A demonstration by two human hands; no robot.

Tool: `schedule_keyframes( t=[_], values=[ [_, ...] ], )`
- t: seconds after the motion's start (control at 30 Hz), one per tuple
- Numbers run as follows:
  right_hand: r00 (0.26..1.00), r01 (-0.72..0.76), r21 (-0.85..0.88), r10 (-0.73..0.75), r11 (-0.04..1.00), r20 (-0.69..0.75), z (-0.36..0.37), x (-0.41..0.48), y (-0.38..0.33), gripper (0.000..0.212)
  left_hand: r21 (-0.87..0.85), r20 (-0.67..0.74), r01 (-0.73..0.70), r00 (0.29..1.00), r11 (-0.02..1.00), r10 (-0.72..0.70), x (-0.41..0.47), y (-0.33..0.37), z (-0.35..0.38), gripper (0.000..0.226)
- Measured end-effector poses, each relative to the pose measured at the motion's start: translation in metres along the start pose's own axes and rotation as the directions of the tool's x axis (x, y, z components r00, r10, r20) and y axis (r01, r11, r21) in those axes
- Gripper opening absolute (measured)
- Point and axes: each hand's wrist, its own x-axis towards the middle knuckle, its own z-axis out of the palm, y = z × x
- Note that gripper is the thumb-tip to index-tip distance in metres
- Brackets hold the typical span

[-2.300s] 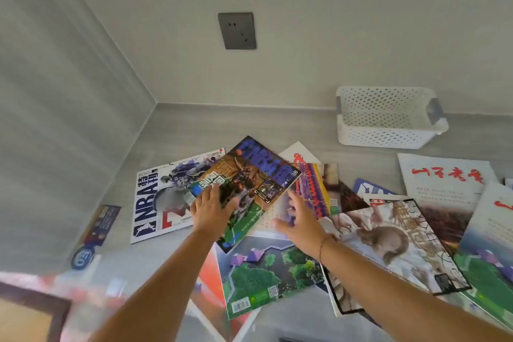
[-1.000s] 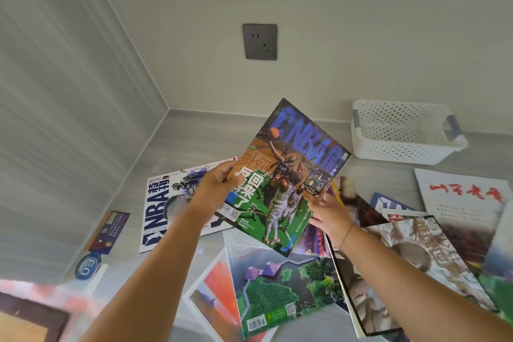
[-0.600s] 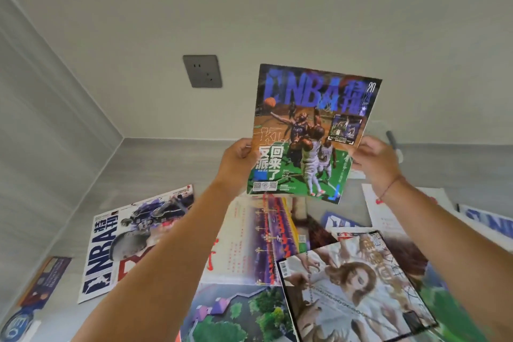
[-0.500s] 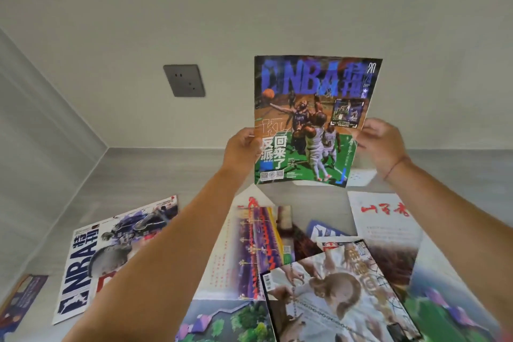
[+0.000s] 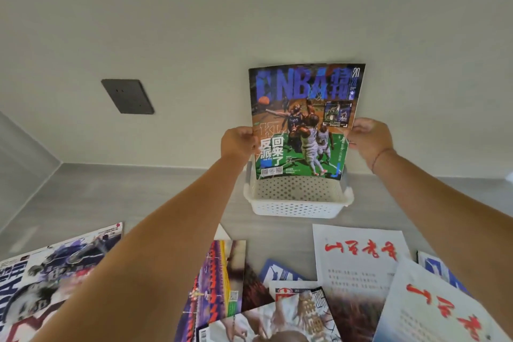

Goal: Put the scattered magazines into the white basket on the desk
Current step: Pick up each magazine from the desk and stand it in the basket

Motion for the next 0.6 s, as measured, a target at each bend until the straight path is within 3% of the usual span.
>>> schedule_keyframes(
  t=[0.13,0.37,0.5,0.6],
  values=[
    [0.998,-0.06,0.022,0.06,0.998,-0.003,0.008,0.017,0.019,0.022,0.091,-0.055,0.019,0.998,0.996,-0.014,0.019,-0.02,0.014,0.018],
    [0.992,-0.116,0.045,0.114,0.992,0.056,0.015,0.04,0.039,0.016,0.072,-0.139,0.123,0.984,0.99,-0.112,0.048,-0.044,0.027,0.014],
    [0.993,-0.113,0.007,0.114,0.994,-0.009,0.018,0.045,0.048,0.004,0.057,-0.15,0.121,0.982,0.991,-0.111,0.058,-0.046,0.031,0.008],
    [0.989,-0.138,-0.041,0.135,0.99,-0.066,0.02,0.043,0.052,0.012,0.059,-0.159,0.119,0.981,0.991,-0.108,0.06,-0.048,0.032,0.003]
  ],
)
